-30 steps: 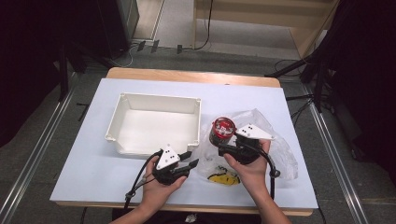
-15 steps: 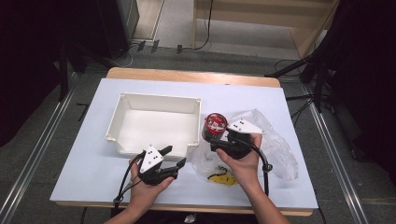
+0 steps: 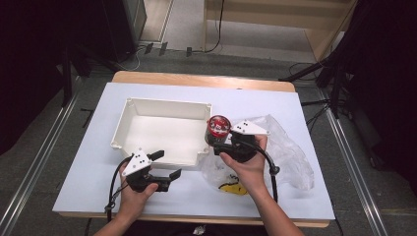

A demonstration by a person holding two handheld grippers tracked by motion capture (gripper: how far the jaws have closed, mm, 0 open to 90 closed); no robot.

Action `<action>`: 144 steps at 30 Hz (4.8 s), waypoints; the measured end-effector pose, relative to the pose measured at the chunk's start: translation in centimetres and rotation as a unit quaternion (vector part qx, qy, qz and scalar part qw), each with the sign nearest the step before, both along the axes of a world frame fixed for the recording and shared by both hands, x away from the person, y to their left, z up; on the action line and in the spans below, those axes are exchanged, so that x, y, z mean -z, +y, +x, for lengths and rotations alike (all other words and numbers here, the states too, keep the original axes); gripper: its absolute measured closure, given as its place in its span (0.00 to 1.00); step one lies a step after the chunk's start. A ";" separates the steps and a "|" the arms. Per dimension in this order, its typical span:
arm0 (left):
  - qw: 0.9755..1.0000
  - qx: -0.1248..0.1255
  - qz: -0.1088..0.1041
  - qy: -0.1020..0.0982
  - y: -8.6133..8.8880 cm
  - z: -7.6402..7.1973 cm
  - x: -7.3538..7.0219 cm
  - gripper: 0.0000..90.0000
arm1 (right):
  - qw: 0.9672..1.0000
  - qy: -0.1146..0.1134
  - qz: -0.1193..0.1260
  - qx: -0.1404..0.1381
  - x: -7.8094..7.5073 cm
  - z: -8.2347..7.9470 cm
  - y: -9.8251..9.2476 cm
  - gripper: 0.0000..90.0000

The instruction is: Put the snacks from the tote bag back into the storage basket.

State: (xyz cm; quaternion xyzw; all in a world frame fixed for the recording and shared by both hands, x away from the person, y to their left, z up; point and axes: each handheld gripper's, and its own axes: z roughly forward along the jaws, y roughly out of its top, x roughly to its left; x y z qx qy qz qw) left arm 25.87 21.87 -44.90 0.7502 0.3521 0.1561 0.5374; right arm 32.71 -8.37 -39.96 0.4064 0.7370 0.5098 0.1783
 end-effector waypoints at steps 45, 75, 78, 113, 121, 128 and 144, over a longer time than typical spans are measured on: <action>0.999 -0.044 -0.016 -0.011 4.0 0.7 -1.7 0.15 | 0.996 0.009 -0.055 -0.073 2.4 1.6 5.4 0.29; 0.999 -0.049 -0.020 0.002 4.1 1.1 -1.3 0.16 | 0.997 -0.011 -0.053 -0.051 2.5 0.4 4.4 0.25; 0.999 -0.049 -0.019 0.002 4.1 1.2 -1.3 0.16 | 0.998 -0.013 -0.049 -0.048 2.2 0.2 4.1 0.23; 0.998 -0.055 -0.024 0.004 4.3 1.4 -1.3 0.16 | 0.999 -0.005 -0.028 0.034 1.6 -1.9 -5.6 0.16; 0.998 -0.056 -0.023 0.004 4.3 1.4 -1.3 0.16 | 0.998 -0.004 -0.023 0.059 1.8 -2.5 -8.2 0.16; 0.998 -0.056 -0.024 0.005 4.4 1.4 -1.2 0.16 | 0.996 0.001 -0.022 0.083 2.2 -3.1 -10.2 0.16; 0.998 -0.057 -0.024 0.003 4.4 1.5 -1.3 0.16 | 0.993 0.018 -0.023 0.116 3.7 -4.4 -13.6 0.16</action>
